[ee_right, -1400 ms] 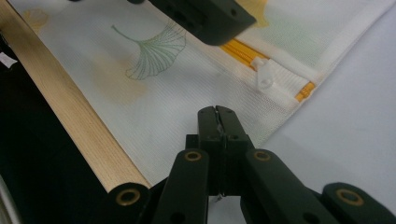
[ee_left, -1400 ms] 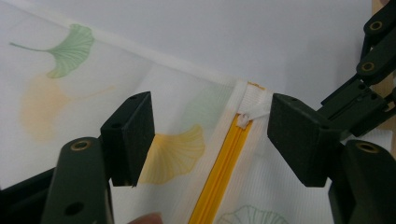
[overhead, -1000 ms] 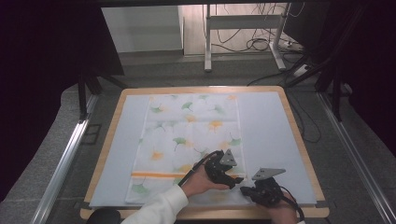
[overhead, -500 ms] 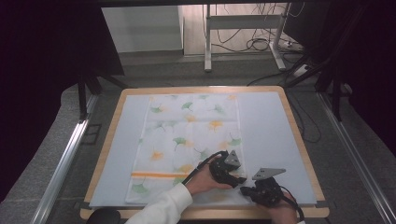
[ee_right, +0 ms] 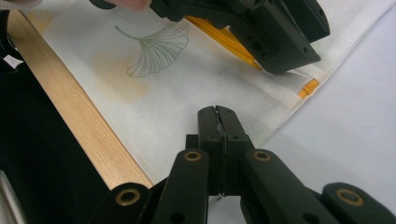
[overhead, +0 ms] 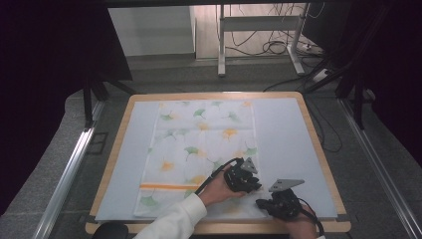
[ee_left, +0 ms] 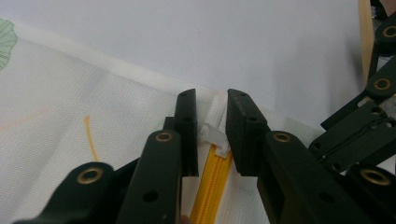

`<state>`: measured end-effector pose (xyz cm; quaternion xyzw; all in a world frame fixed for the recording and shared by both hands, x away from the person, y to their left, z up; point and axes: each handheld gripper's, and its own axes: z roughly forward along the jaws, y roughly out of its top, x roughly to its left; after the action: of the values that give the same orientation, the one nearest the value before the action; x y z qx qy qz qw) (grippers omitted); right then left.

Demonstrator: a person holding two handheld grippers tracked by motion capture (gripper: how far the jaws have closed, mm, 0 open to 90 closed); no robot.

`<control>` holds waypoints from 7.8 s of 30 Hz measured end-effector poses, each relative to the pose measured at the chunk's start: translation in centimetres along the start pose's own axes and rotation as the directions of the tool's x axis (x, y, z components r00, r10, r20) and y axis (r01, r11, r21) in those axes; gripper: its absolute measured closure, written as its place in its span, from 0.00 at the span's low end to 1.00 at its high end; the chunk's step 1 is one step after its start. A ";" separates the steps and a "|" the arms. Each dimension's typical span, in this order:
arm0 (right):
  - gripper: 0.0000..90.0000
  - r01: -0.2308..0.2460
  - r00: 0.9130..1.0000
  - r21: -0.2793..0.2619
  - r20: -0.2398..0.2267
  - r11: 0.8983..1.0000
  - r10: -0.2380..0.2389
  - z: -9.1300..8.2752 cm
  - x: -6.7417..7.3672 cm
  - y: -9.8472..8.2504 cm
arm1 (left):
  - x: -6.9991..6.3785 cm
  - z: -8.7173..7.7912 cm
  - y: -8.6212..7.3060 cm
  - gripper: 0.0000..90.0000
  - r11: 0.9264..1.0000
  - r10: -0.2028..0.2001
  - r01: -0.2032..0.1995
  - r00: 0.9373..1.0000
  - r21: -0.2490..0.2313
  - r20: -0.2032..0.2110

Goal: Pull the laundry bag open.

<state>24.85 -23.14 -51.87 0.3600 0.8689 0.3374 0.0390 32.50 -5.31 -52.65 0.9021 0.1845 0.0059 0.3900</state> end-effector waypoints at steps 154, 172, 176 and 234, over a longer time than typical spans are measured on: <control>1.00 -0.197 0.979 -0.084 0.032 0.977 0.200 0.3 -2.7 2.6 | -0.9 -2.2 -2.0 1.00 0.999 0.020 -0.019 1.000 0.035 -0.023; 1.00 -0.247 0.969 -0.035 0.000 0.968 0.248 1.6 -3.6 2.7 | -1.2 -2.5 -1.9 1.00 0.998 0.031 -0.027 0.998 0.060 -0.054; 1.00 -0.249 0.969 -0.035 0.000 0.968 0.249 1.6 -3.6 2.7 | -1.1 -2.7 -2.0 1.00 0.997 0.032 -0.028 0.998 0.068 -0.061; 1.00 -0.229 0.973 -0.046 -0.003 0.972 0.229 1.6 -3.6 2.5 | 0.8 -6.3 -5.2 1.00 0.994 -0.073 0.079 0.995 0.078 -0.074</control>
<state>29.49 -23.34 -52.22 0.4570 0.8137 0.3592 0.0093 30.53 2.64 -52.06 0.9086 0.2326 0.0155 0.3465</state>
